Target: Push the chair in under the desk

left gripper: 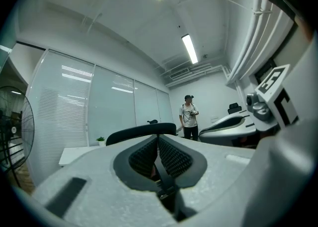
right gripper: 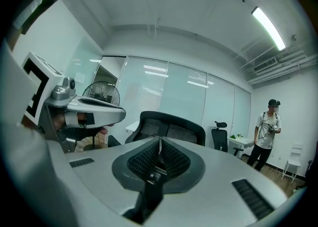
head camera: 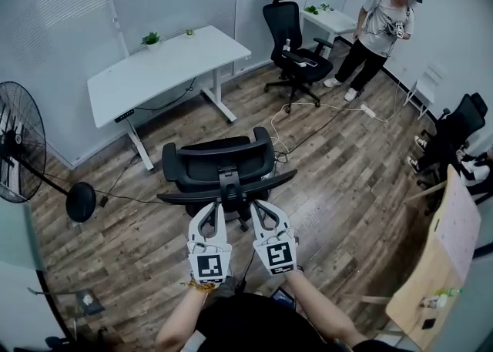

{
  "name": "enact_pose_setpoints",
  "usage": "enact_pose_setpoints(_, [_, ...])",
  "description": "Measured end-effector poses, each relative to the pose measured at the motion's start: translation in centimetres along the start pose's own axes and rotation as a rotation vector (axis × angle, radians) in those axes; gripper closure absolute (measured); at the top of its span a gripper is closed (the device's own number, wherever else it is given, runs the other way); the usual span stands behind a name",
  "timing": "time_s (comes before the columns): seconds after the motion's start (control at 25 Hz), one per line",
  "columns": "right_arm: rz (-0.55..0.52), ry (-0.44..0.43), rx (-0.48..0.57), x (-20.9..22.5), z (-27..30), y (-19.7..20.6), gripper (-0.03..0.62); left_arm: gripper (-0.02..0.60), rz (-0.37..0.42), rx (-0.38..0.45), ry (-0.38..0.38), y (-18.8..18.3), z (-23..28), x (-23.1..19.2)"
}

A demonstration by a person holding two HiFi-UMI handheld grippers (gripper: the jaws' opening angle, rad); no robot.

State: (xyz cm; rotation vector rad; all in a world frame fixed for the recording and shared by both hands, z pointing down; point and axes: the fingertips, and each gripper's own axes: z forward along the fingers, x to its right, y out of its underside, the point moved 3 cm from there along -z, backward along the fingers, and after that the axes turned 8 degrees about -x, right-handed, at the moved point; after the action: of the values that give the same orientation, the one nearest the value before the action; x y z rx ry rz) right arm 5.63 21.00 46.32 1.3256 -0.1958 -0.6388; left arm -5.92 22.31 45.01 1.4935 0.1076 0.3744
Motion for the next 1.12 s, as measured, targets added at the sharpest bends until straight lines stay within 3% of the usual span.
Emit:
enact_pose_setpoints(0.2, [-0.035, -0.005, -0.039, 0.1, 1.7, 0.9, 0.566, 0.569, -0.017, -0.035, 0.022, 1.4, 0.9, -1.8])
enact_pose_setpoints(0.52, [-0.119, -0.003, -0.111, 1.2, 4.8, 2.5, 0.553, 0.543, 0.037, -0.087, 0.078, 4.2, 2.6, -5.1])
enact_pose_setpoints(0.88, [-0.291, -0.072, -0.212, 0.8, 7.5, 5.3, 0.518, 0.497, 0.202, -0.143, 0.238, 8.0, 4.5, -6.4])
enact_pose_setpoints(1.12, [-0.463, -0.132, -0.269, 1.6, 8.0, 6.4, 0.496, 0.458, 0.409, -0.194, 0.365, 10.2, 4.8, -5.9])
